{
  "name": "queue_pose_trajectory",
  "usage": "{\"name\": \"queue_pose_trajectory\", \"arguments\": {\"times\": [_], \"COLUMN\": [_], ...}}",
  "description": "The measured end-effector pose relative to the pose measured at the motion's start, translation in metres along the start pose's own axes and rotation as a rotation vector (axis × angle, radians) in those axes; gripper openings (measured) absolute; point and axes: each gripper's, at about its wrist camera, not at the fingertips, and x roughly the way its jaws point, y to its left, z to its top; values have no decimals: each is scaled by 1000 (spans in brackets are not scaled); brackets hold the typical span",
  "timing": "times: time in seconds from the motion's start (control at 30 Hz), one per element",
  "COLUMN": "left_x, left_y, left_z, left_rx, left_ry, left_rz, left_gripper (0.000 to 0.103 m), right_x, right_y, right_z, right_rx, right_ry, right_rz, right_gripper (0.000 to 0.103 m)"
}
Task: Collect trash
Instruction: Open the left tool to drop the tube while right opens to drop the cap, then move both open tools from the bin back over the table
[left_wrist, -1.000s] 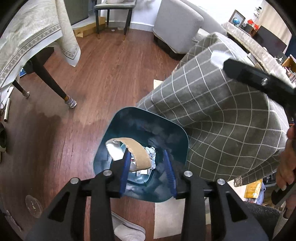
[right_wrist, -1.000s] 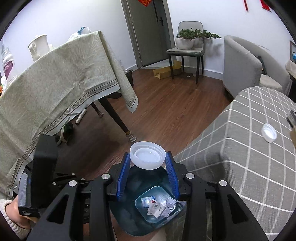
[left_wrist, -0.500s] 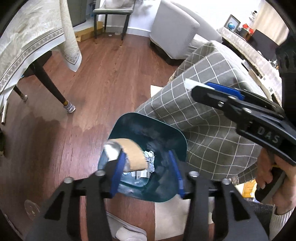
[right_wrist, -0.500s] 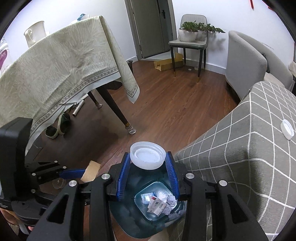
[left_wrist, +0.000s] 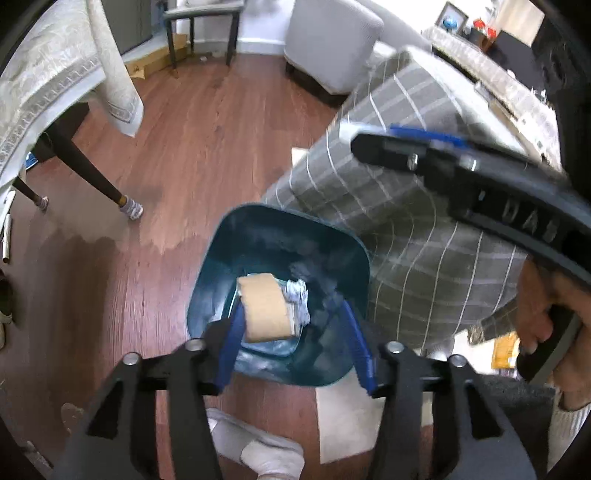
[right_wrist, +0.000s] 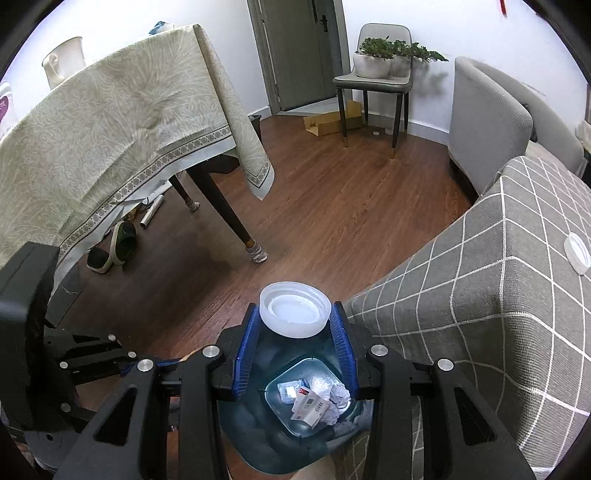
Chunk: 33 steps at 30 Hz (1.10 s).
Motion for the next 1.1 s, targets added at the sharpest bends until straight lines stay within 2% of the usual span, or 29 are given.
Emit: {"name": "queue_pose_trajectory", "arguments": {"times": [0.03,0.1,0.2,0.23,0.3,0.4,0.53,0.67,0.8,1.1], "left_x": [4,13,15,15,15,16,4,-14,-34,-88], "left_y": [-1,-3,-5,-6,-7,-7,-5,-2,2,2], "left_z": [-1,-4,-5,-5,-5,-5,0,5,12,33], "left_rx": [14,28,43,47,51,61,50,29,-2,-55], "left_ry": [19,54,62,63,64,60,13,-64,-153,-389], "left_rz": [20,40,42,43,53,76,79,76,79,58], "left_gripper": [35,65,62,62,72,72,68,58,46,36], "right_x": [1,3,9,13,20,35,51,66,74,95], "right_y": [-1,-2,-3,-4,-6,-10,-16,-19,-15,-1], "right_z": [0,-1,-4,-6,-12,-20,-32,-43,-53,-70], "right_rx": [1,3,2,3,14,35,58,61,52,30], "right_ry": [4,17,49,68,105,166,232,295,330,397], "right_rz": [-2,-3,-8,-10,-6,-1,-6,-8,2,17], "right_gripper": [40,40,40,40,40,40,40,40,40,40]}}
